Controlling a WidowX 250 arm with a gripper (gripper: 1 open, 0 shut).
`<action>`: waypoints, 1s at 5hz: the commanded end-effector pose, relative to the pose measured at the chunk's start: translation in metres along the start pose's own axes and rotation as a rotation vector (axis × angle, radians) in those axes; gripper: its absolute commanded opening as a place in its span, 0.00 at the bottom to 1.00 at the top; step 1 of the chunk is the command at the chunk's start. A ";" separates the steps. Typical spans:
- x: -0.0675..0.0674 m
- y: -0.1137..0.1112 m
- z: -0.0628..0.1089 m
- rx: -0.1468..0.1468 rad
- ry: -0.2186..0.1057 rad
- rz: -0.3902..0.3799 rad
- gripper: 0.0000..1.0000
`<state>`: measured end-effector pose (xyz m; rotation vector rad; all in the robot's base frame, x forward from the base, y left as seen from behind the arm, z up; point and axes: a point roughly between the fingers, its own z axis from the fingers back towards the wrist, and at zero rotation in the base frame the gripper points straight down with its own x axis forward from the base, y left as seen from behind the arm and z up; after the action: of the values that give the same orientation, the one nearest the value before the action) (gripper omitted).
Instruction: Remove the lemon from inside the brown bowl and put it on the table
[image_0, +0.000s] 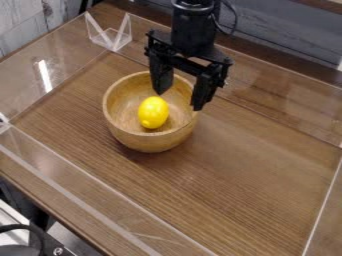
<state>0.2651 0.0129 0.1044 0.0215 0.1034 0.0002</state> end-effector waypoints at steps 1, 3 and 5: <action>-0.001 0.006 0.013 0.011 -0.068 0.011 1.00; -0.005 0.012 0.005 0.017 -0.064 0.013 1.00; -0.010 0.017 -0.003 0.022 -0.064 0.003 1.00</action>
<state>0.2507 0.0264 0.0875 0.0350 0.1023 0.0021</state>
